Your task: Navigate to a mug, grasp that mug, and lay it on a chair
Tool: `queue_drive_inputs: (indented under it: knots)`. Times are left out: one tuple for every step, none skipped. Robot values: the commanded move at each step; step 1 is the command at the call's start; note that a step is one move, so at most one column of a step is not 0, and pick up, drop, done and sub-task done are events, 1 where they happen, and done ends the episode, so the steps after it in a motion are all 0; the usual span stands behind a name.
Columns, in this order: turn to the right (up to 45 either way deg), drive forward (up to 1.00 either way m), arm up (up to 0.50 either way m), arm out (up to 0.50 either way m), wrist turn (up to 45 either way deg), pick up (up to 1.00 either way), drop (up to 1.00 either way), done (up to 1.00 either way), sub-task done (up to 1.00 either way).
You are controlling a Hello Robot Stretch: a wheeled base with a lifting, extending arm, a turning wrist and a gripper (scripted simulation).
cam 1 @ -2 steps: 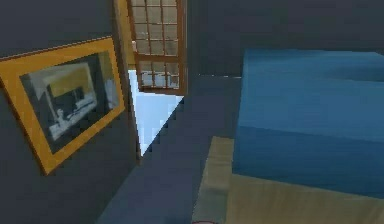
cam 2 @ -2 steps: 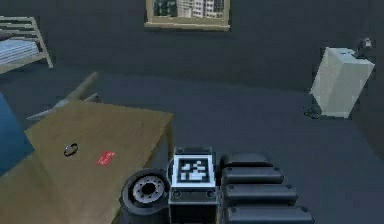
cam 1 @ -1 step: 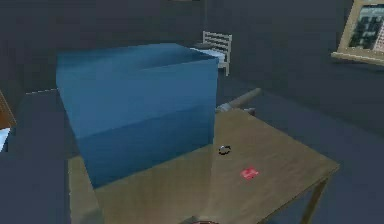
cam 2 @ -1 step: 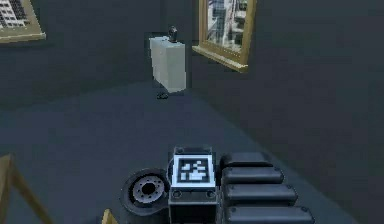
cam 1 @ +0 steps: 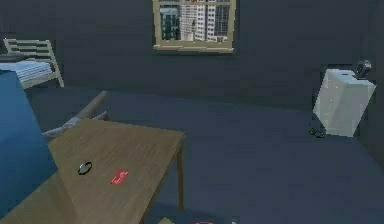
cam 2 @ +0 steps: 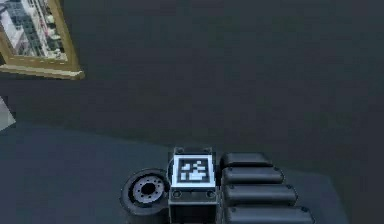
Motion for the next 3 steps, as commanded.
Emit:
queue_drive_inputs:
  knots:
    - [3.0,0.00,0.00,0.00,0.0,0.00,0.00,0.00,0.00]
    - [-45.0,0.00,0.00,0.00,0.0,0.00,0.00,0.00,0.00]
    - [-33.0,0.00,0.00,0.00,0.0,0.00,0.00,0.00,0.00]
